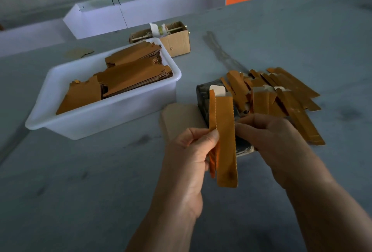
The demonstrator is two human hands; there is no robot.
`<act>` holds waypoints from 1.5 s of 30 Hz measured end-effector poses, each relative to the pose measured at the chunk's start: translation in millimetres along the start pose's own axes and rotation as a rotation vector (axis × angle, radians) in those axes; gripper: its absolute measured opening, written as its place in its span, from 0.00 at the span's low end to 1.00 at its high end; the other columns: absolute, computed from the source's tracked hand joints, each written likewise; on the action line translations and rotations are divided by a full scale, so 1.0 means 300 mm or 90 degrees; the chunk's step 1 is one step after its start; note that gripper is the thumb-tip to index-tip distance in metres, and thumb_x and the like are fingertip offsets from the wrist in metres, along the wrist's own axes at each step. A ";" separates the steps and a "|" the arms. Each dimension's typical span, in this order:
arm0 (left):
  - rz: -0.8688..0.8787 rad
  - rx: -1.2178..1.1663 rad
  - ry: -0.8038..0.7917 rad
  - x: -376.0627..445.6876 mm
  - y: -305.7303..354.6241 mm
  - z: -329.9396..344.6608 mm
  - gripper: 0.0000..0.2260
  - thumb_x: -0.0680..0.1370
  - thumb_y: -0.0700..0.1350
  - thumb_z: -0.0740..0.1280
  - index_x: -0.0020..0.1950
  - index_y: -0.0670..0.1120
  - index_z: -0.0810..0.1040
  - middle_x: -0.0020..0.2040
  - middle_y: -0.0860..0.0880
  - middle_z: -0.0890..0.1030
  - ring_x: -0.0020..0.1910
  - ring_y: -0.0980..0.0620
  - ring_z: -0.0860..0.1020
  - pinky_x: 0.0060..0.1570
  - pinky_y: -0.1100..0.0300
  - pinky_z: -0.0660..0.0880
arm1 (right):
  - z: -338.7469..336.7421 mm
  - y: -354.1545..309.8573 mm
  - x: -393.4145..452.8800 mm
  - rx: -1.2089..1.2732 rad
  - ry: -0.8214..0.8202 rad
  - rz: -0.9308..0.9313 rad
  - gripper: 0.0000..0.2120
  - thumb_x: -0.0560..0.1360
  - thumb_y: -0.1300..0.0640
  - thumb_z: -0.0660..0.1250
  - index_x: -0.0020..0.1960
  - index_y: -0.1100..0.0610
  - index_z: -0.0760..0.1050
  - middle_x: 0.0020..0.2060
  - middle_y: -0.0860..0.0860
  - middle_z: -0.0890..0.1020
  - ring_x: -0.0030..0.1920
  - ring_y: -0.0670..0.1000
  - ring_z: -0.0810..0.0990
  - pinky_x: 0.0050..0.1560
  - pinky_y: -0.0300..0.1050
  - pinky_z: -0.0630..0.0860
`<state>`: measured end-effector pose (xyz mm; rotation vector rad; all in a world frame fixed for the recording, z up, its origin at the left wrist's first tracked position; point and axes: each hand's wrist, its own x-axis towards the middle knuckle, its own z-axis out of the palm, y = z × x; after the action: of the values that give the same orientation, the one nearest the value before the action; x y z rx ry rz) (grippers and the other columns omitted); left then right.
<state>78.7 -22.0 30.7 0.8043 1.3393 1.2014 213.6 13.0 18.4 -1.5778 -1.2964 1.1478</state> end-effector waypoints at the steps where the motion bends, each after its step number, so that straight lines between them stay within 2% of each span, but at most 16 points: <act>1: -0.001 0.001 0.001 0.001 0.000 0.001 0.07 0.76 0.41 0.68 0.37 0.44 0.78 0.27 0.52 0.77 0.22 0.60 0.71 0.22 0.70 0.66 | 0.002 -0.001 0.001 0.000 0.005 -0.004 0.04 0.72 0.52 0.69 0.41 0.50 0.80 0.35 0.44 0.82 0.37 0.40 0.80 0.32 0.30 0.69; 4: 0.000 -0.003 0.002 0.004 -0.001 0.004 0.07 0.76 0.41 0.68 0.38 0.45 0.79 0.28 0.52 0.78 0.23 0.60 0.72 0.22 0.70 0.66 | 0.020 -0.002 -0.001 0.009 0.030 -0.038 0.04 0.73 0.55 0.68 0.40 0.52 0.80 0.40 0.44 0.82 0.42 0.42 0.80 0.39 0.35 0.72; 8: -0.002 -0.011 -0.002 0.004 -0.003 0.007 0.07 0.76 0.40 0.68 0.38 0.43 0.79 0.27 0.52 0.78 0.23 0.60 0.72 0.22 0.70 0.66 | 0.036 0.003 -0.027 0.238 0.035 -0.014 0.06 0.72 0.56 0.68 0.36 0.54 0.80 0.47 0.43 0.82 0.46 0.39 0.80 0.46 0.36 0.75; 10: -0.001 -0.011 -0.002 0.005 -0.005 0.005 0.07 0.76 0.40 0.68 0.38 0.43 0.78 0.27 0.52 0.78 0.22 0.59 0.72 0.21 0.69 0.66 | 0.030 0.014 -0.037 0.273 0.059 -0.009 0.07 0.72 0.56 0.68 0.36 0.53 0.79 0.52 0.43 0.81 0.52 0.43 0.79 0.50 0.40 0.73; 12: 0.000 -0.002 -0.002 0.006 -0.005 0.003 0.07 0.76 0.41 0.68 0.37 0.44 0.78 0.27 0.53 0.78 0.23 0.60 0.72 0.22 0.70 0.66 | 0.027 0.027 -0.048 0.216 0.095 -0.023 0.07 0.72 0.57 0.69 0.35 0.53 0.78 0.57 0.42 0.78 0.54 0.42 0.76 0.46 0.36 0.69; 16: 0.002 0.006 -0.005 0.006 0.001 -0.004 0.07 0.76 0.41 0.68 0.38 0.44 0.78 0.27 0.53 0.78 0.23 0.60 0.72 0.22 0.70 0.66 | 0.037 0.045 -0.070 0.055 0.149 -0.062 0.06 0.72 0.56 0.69 0.36 0.52 0.78 0.58 0.43 0.75 0.53 0.41 0.75 0.42 0.32 0.68; 22: 0.056 0.009 -0.050 -0.008 0.017 0.007 0.06 0.76 0.40 0.67 0.39 0.43 0.76 0.27 0.53 0.77 0.22 0.61 0.72 0.22 0.70 0.67 | 0.057 0.052 -0.089 -0.035 0.185 -0.094 0.08 0.71 0.55 0.70 0.34 0.48 0.75 0.57 0.41 0.74 0.59 0.47 0.74 0.55 0.45 0.74; 28: 0.054 0.120 -0.076 0.005 0.019 0.018 0.06 0.77 0.42 0.67 0.40 0.44 0.77 0.26 0.54 0.78 0.23 0.62 0.74 0.22 0.70 0.67 | 0.068 0.070 -0.097 -0.052 0.194 -0.123 0.07 0.71 0.56 0.70 0.37 0.47 0.75 0.60 0.46 0.75 0.59 0.48 0.75 0.53 0.44 0.75; 30: 0.054 0.146 -0.072 0.007 0.020 0.019 0.06 0.77 0.43 0.68 0.40 0.45 0.78 0.28 0.54 0.79 0.25 0.61 0.76 0.23 0.69 0.69 | 0.070 0.069 -0.096 -0.099 0.201 -0.158 0.07 0.72 0.57 0.70 0.38 0.49 0.74 0.60 0.47 0.75 0.58 0.49 0.75 0.49 0.37 0.74; 32: 0.048 0.159 -0.061 0.009 0.021 0.020 0.05 0.77 0.43 0.68 0.41 0.46 0.79 0.29 0.54 0.79 0.27 0.61 0.77 0.25 0.70 0.70 | 0.068 0.059 -0.088 -0.188 0.233 -0.209 0.06 0.72 0.57 0.70 0.38 0.53 0.75 0.57 0.49 0.76 0.56 0.51 0.75 0.44 0.31 0.68; 34: 0.040 0.165 -0.053 0.009 0.025 0.022 0.04 0.77 0.43 0.69 0.41 0.46 0.80 0.30 0.54 0.80 0.28 0.61 0.77 0.26 0.70 0.71 | 0.068 0.051 -0.081 -0.252 0.257 -0.238 0.06 0.73 0.57 0.70 0.39 0.59 0.77 0.55 0.51 0.77 0.54 0.52 0.74 0.44 0.36 0.67; 37: 0.032 0.177 -0.047 0.012 0.033 0.025 0.04 0.76 0.43 0.69 0.41 0.47 0.80 0.33 0.51 0.81 0.30 0.59 0.78 0.27 0.68 0.71 | 0.060 0.055 -0.090 -0.311 0.247 -0.240 0.04 0.74 0.61 0.68 0.41 0.61 0.77 0.53 0.52 0.77 0.53 0.53 0.75 0.47 0.44 0.73; 39: 0.025 0.193 -0.038 0.018 0.034 0.025 0.05 0.76 0.44 0.70 0.40 0.48 0.79 0.34 0.51 0.81 0.30 0.61 0.77 0.27 0.68 0.70 | 0.037 0.063 -0.100 -0.339 0.235 -0.241 0.02 0.74 0.63 0.67 0.43 0.60 0.77 0.52 0.52 0.76 0.50 0.51 0.75 0.48 0.43 0.75; 41: 0.014 0.203 -0.042 0.027 0.041 0.025 0.05 0.76 0.44 0.70 0.39 0.49 0.79 0.33 0.53 0.80 0.29 0.61 0.77 0.29 0.66 0.70 | -0.002 0.055 -0.110 -0.252 0.208 -0.226 0.03 0.75 0.60 0.66 0.42 0.56 0.75 0.49 0.48 0.76 0.43 0.42 0.75 0.39 0.30 0.73; 42: 0.010 0.203 -0.044 0.031 0.044 0.025 0.05 0.75 0.44 0.70 0.39 0.49 0.80 0.32 0.53 0.80 0.29 0.60 0.77 0.29 0.65 0.70 | -0.019 0.043 -0.116 -0.184 0.182 -0.212 0.04 0.75 0.58 0.65 0.41 0.54 0.74 0.45 0.46 0.76 0.39 0.39 0.75 0.35 0.28 0.71; 45: 0.010 0.201 -0.049 0.031 0.057 0.023 0.05 0.74 0.43 0.72 0.38 0.48 0.80 0.31 0.52 0.80 0.27 0.58 0.77 0.27 0.64 0.69 | -0.052 -0.018 -0.140 0.022 0.035 -0.168 0.04 0.70 0.50 0.66 0.41 0.50 0.75 0.37 0.48 0.80 0.38 0.41 0.78 0.34 0.33 0.73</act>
<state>80.8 -7.3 45.2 1.0748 1.4819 0.9724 224.0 -27.8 35.0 -1.3561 -1.3934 0.9511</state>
